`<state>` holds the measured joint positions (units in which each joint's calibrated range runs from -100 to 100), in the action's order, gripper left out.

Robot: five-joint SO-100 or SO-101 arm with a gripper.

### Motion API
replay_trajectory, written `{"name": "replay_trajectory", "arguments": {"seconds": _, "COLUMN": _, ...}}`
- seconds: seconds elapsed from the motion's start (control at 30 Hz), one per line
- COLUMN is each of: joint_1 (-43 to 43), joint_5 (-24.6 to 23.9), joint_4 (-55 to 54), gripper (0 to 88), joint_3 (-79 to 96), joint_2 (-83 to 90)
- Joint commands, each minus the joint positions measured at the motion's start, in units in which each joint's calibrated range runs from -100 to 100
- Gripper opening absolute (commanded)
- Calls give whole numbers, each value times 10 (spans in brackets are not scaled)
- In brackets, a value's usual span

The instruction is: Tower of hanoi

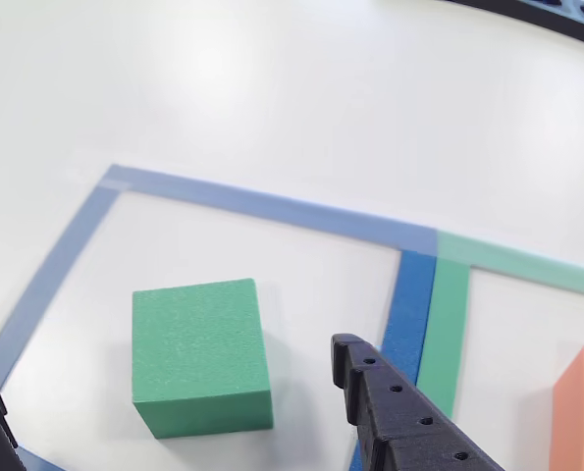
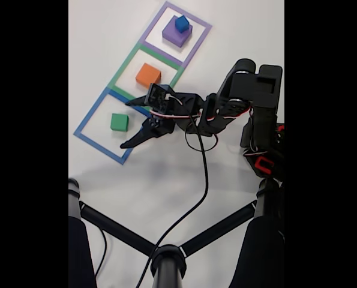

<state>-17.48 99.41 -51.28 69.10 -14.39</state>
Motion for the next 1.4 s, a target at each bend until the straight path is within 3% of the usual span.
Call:
{"name": "replay_trajectory", "arguments": {"seconds": 0.0, "joint_1": -15, "joint_5": 6, "joint_4": -29, "gripper": 386, "joint_3": -28, "joint_2": -15}}
{"name": "replay_trajectory", "arguments": {"seconds": 1.37, "joint_1": -23, "joint_5": 6, "joint_4": -61, "gripper": 79, "joint_3": -56, "joint_2": -69}}
